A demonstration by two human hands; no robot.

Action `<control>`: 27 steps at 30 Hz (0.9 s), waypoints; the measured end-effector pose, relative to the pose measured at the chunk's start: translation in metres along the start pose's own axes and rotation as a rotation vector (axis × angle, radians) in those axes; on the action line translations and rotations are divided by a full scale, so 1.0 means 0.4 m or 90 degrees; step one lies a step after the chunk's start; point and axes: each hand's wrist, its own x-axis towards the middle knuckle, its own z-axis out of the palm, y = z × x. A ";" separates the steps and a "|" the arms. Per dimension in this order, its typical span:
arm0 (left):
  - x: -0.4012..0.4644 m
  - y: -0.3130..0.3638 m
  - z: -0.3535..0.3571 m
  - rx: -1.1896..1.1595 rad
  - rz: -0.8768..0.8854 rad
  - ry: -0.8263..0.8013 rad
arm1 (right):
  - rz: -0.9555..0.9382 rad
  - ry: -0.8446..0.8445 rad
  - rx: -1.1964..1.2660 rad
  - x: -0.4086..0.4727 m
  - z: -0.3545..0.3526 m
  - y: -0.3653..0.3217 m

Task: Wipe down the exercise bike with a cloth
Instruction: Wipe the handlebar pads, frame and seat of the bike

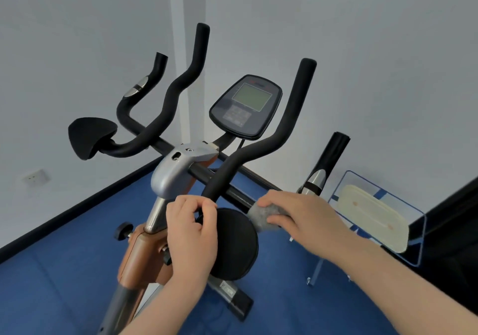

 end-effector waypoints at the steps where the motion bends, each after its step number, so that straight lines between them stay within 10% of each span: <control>1: 0.000 0.000 0.002 0.002 0.000 0.009 | 0.007 0.028 0.016 0.011 0.020 -0.015; 27: -0.026 0.141 0.087 0.332 0.038 -0.027 | -0.217 0.163 -0.020 -0.053 -0.049 0.184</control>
